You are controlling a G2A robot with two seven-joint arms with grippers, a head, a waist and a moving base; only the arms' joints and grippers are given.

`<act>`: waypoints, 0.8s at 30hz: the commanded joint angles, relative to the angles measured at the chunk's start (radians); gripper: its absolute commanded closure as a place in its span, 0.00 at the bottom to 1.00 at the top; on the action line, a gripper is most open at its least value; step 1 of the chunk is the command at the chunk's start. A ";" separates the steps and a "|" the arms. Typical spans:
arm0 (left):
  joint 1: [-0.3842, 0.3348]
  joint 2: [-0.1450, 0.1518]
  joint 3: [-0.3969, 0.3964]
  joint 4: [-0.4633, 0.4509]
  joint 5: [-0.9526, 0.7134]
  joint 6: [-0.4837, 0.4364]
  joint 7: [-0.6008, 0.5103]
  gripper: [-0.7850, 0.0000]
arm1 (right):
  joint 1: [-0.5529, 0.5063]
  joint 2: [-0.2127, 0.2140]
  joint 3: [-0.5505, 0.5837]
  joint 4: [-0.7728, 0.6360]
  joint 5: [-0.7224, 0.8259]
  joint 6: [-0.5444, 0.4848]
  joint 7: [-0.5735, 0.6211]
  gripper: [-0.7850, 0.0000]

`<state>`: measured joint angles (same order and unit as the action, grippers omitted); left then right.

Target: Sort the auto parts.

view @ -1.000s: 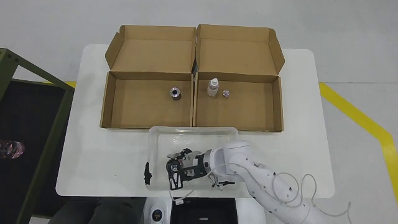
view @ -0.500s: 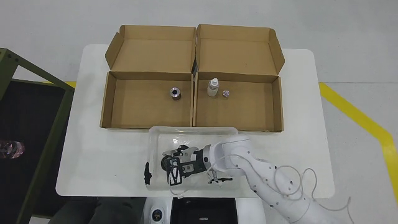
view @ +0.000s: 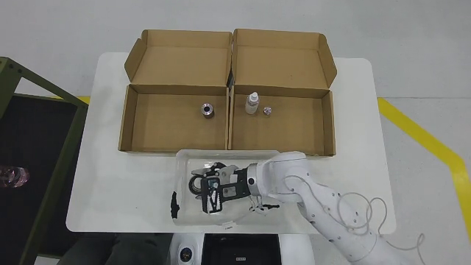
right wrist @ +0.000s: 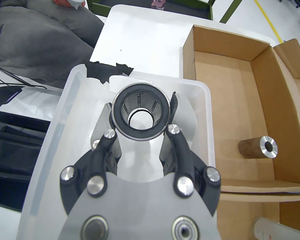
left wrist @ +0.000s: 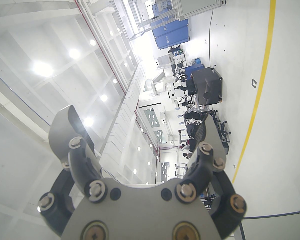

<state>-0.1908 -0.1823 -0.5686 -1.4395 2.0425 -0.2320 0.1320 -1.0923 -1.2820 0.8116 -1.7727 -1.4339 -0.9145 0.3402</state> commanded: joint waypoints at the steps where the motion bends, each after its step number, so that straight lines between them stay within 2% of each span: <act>1: 0.000 0.000 0.000 0.000 0.000 0.000 0.000 0.00 | -0.001 0.002 0.008 -0.006 0.005 0.004 -0.010 1.00; 13: 0.000 0.000 0.000 0.000 0.000 0.000 0.000 0.00 | 0.034 0.004 0.023 -0.041 0.054 0.028 -0.013 1.00; 24: 0.000 0.000 0.000 0.000 0.000 0.000 0.000 0.00 | 0.090 -0.005 0.022 0.015 0.132 0.068 -0.003 1.00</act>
<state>-0.1908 -0.1823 -0.5686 -1.4395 2.0425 -0.2320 0.1320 -1.0059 -1.2868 0.8330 -1.7630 -1.3082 -0.8518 0.3326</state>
